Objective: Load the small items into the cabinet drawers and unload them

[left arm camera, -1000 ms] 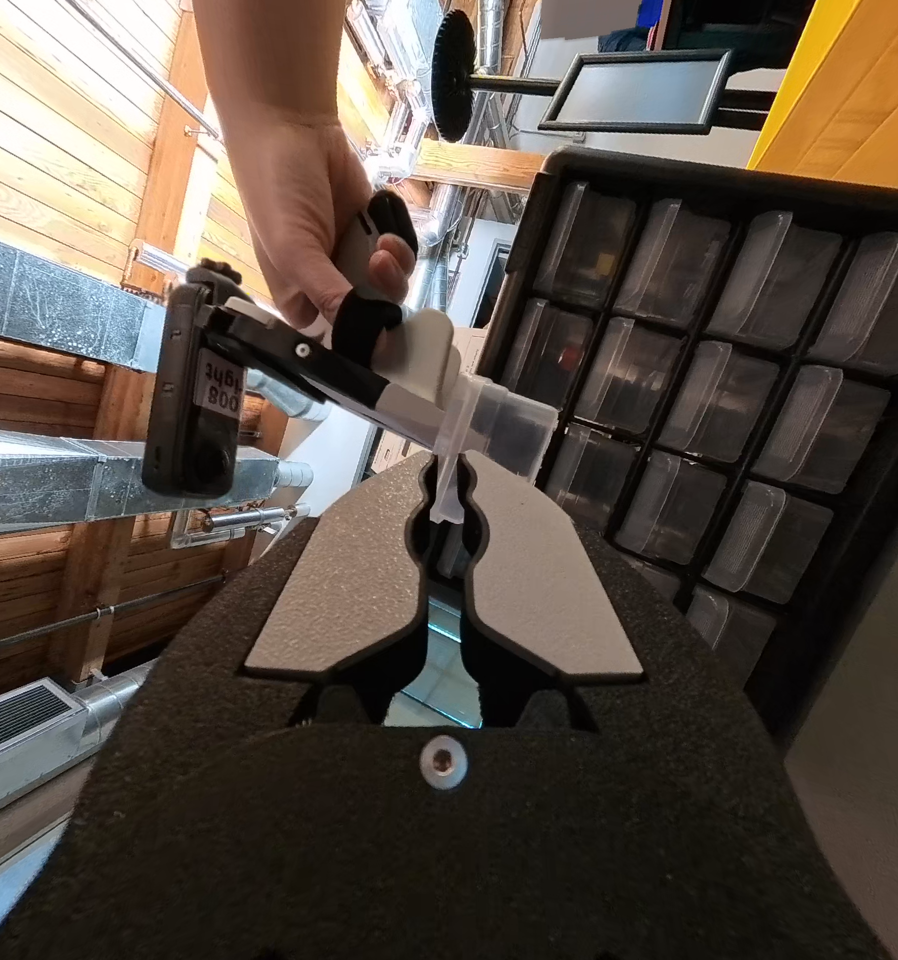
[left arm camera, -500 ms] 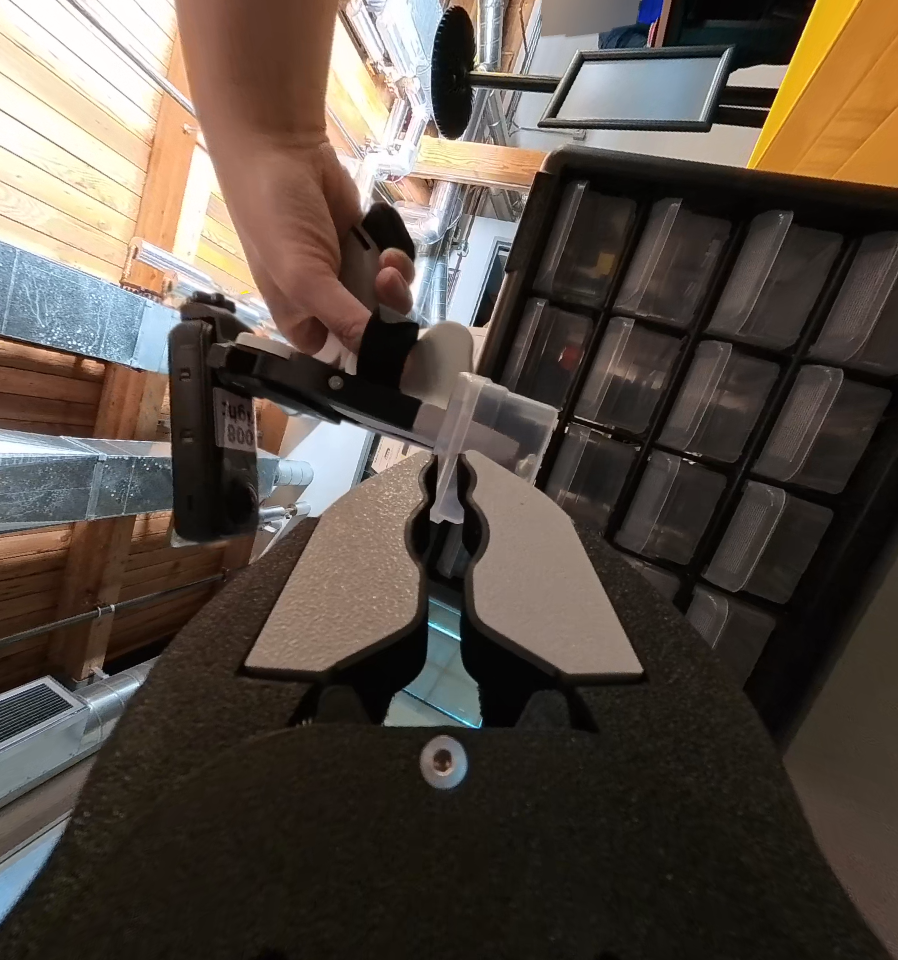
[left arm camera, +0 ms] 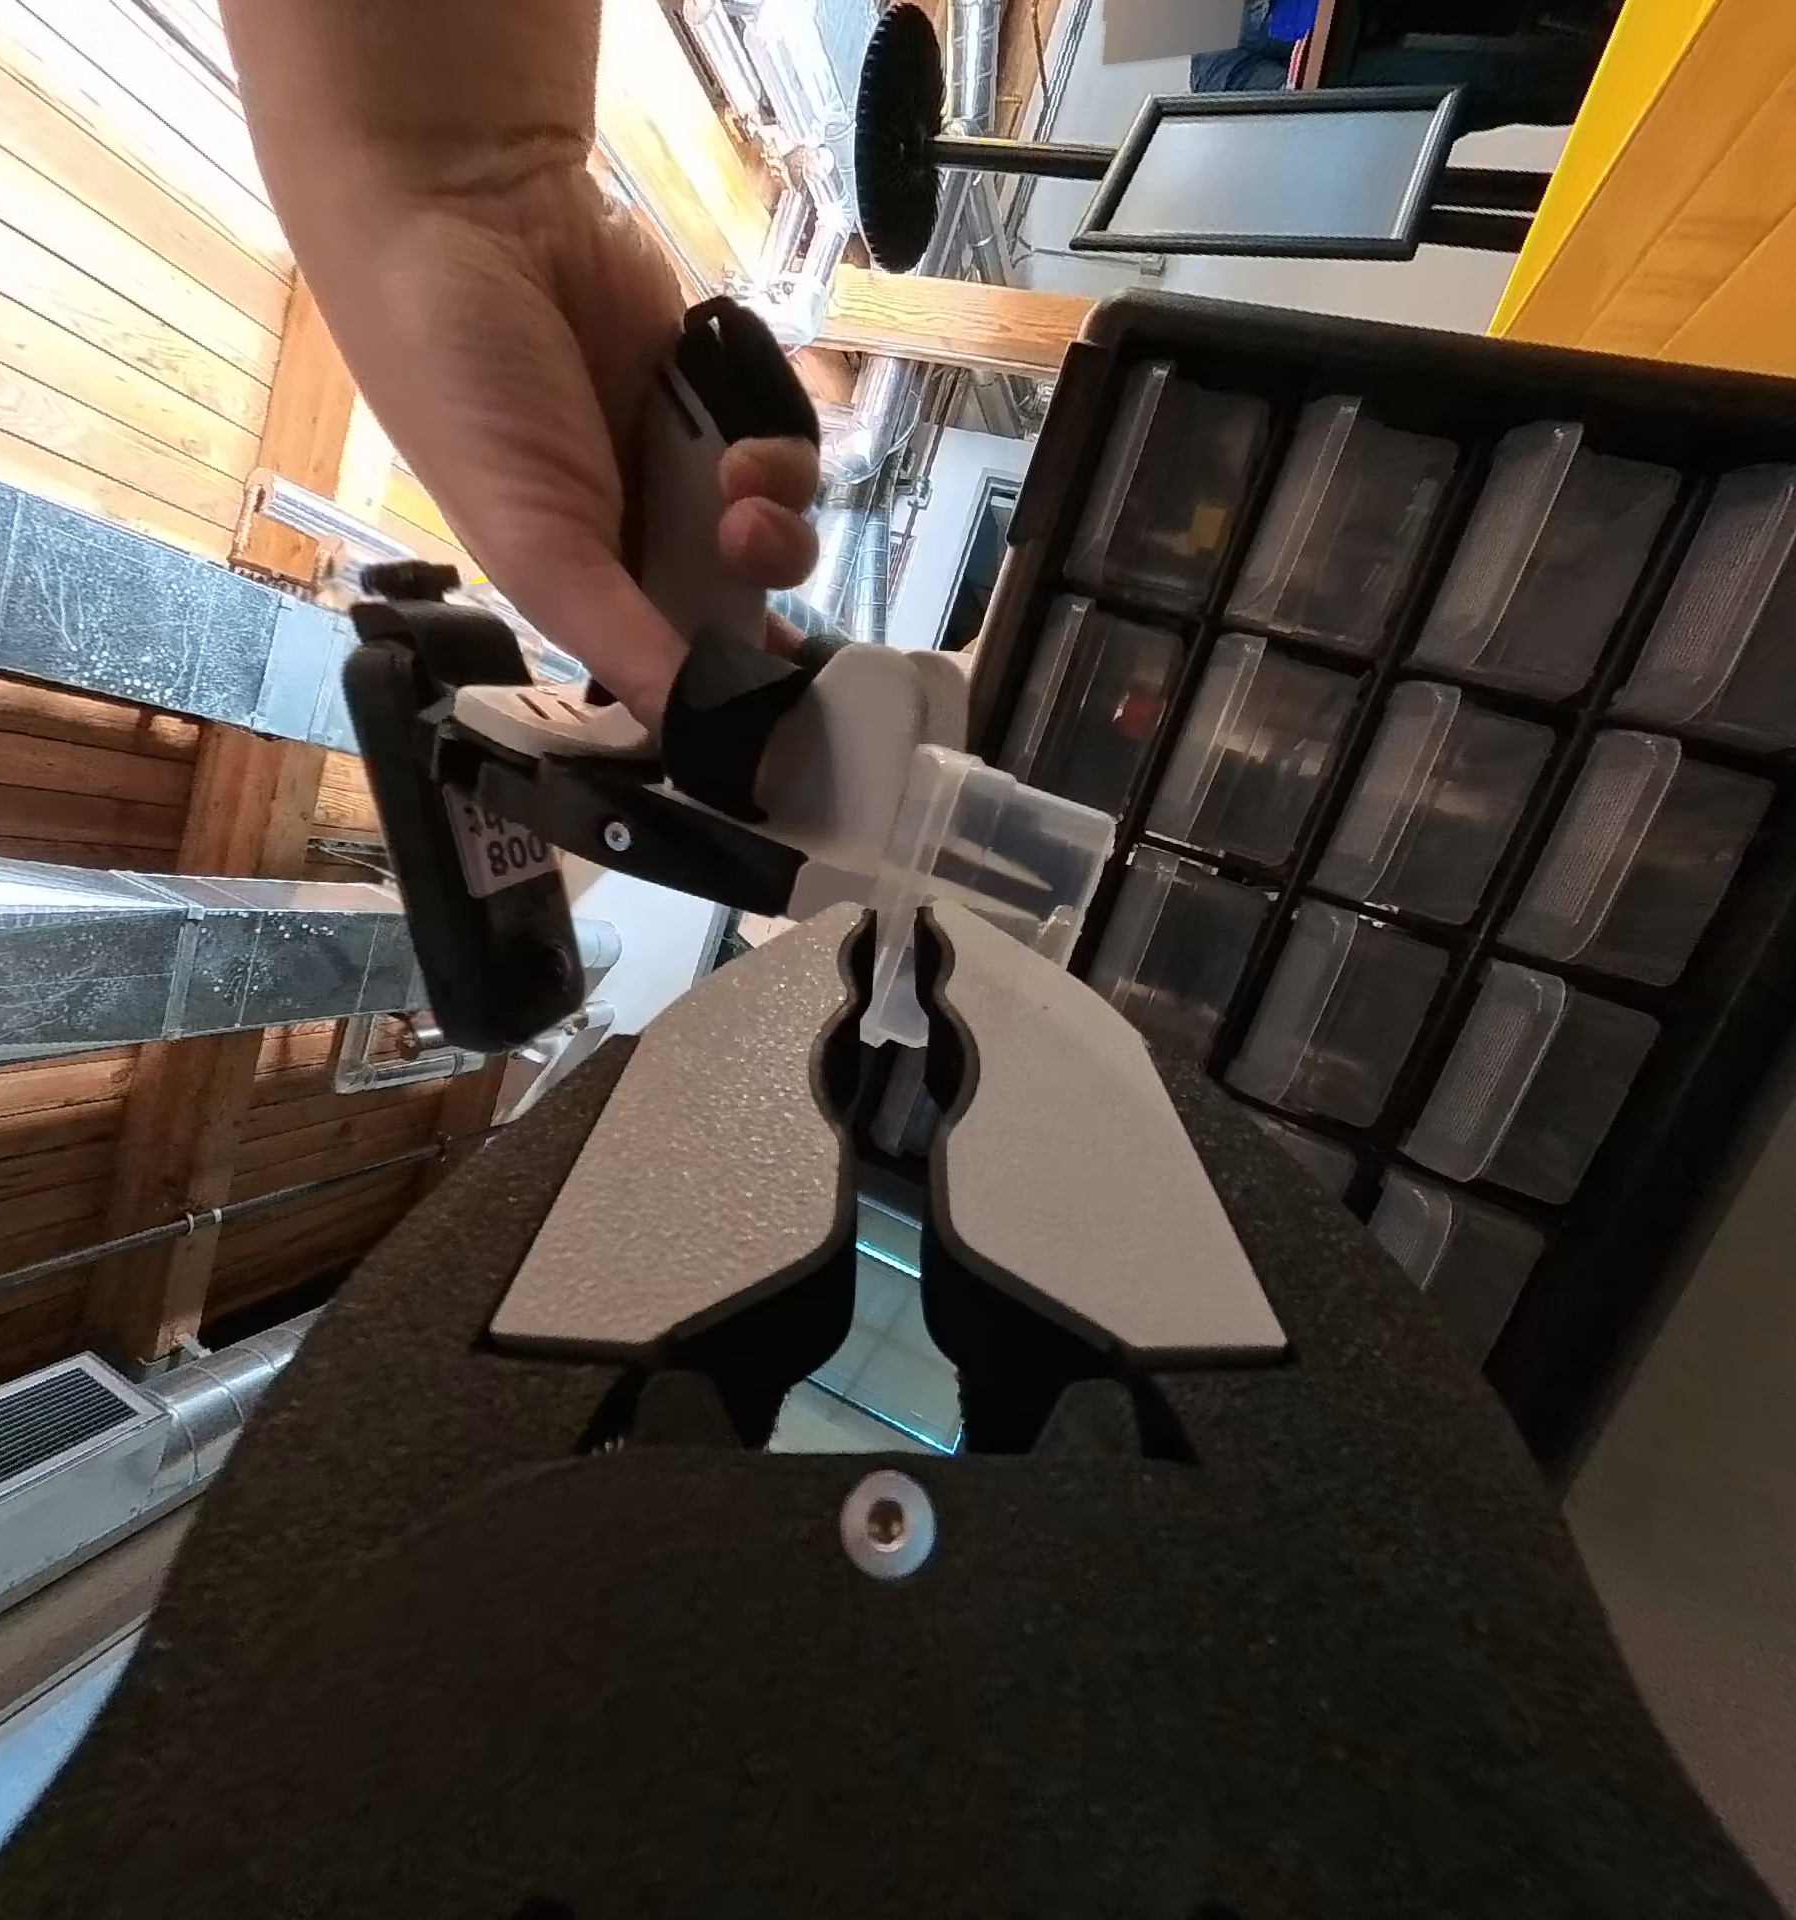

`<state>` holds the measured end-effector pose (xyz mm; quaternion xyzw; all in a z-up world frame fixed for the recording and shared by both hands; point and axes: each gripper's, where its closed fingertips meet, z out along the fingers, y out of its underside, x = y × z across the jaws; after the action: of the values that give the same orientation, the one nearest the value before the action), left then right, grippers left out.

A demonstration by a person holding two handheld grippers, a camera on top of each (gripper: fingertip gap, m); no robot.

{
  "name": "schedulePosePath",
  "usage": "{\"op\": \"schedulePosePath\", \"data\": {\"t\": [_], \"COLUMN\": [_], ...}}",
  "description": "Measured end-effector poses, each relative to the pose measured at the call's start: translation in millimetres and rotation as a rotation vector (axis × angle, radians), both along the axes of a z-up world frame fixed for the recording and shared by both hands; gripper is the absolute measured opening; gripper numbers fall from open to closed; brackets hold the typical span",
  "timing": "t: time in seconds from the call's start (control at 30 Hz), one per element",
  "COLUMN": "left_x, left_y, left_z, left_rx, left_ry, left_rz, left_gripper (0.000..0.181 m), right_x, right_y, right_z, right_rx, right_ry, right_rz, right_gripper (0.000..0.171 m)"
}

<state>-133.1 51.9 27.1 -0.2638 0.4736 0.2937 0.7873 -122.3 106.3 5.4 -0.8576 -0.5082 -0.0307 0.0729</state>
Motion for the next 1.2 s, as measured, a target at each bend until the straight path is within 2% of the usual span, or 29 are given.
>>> {"op": "schedulePosePath", "data": {"t": [0.3,0.63,0.77,1.2], "left_x": [0.8,1.5,1.6,1.0], "left_y": [0.0,0.0,-0.1,0.2], "left_z": [-0.3,-0.3,-0.5,-0.3], "left_rx": [-0.001,0.002,0.003,0.001], "left_ry": [0.001,0.001,0.002,0.0], "left_rz": [-0.001,-0.001,-0.002,-0.002], "left_gripper": [0.007,0.007,0.007,0.007], "right_x": [-0.2,5.3,9.1,9.7], "right_y": [1.4,-1.7,-2.3,-3.1], "right_z": [-3.4,-7.4,-8.6,-7.7], "right_rx": [-0.031,-0.088,-0.123,-0.144], "right_ry": [-0.026,-0.176,-0.248,-0.257], "right_rz": [-0.021,0.042,0.117,0.185], "right_gripper": [0.02,0.018,0.011,0.007]}}
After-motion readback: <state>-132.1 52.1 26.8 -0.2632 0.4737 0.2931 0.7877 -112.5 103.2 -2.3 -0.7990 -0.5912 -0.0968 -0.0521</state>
